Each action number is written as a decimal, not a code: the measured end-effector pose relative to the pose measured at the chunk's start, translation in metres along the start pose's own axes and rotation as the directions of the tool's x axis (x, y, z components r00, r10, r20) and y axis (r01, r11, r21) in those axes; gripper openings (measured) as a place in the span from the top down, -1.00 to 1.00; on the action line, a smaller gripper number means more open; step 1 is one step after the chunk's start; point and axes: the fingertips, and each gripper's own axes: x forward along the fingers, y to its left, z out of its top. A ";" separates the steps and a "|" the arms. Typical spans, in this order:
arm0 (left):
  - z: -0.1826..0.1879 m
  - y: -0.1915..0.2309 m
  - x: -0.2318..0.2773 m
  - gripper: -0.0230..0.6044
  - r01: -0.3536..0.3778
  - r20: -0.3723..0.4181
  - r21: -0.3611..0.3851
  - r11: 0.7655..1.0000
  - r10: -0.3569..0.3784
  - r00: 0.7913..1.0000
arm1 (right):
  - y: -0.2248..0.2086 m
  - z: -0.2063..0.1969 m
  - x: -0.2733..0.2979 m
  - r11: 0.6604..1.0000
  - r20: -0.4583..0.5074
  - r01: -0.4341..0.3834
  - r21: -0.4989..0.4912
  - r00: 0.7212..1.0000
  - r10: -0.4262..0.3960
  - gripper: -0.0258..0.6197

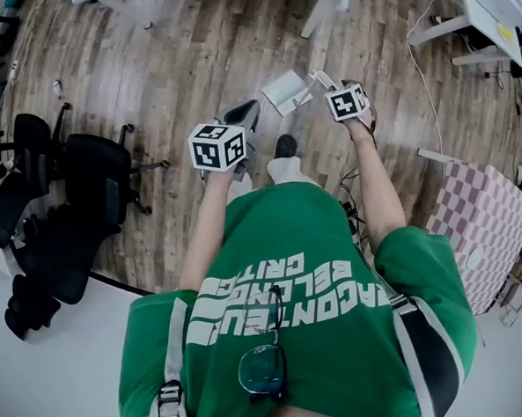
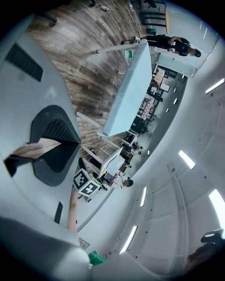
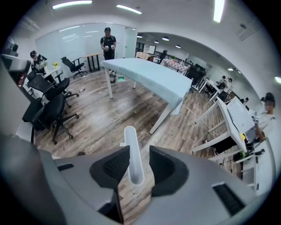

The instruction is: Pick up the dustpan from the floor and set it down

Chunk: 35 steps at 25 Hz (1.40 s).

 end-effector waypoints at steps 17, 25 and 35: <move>0.034 0.041 -0.047 0.92 0.001 0.061 0.036 0.999 -0.003 0.998 | 0.069 0.106 -0.147 0.983 0.449 -0.128 0.128 0.892 0.058 0.87; 0.047 0.054 -0.063 0.92 -0.023 0.114 0.043 0.999 0.018 0.993 | 0.115 0.127 -0.146 0.979 0.461 -0.197 0.059 0.875 0.149 0.89; 0.053 0.071 -0.087 0.92 -0.063 0.170 0.023 0.998 0.059 0.984 | 0.155 0.140 -0.151 0.970 0.462 -0.242 0.006 0.861 0.212 0.90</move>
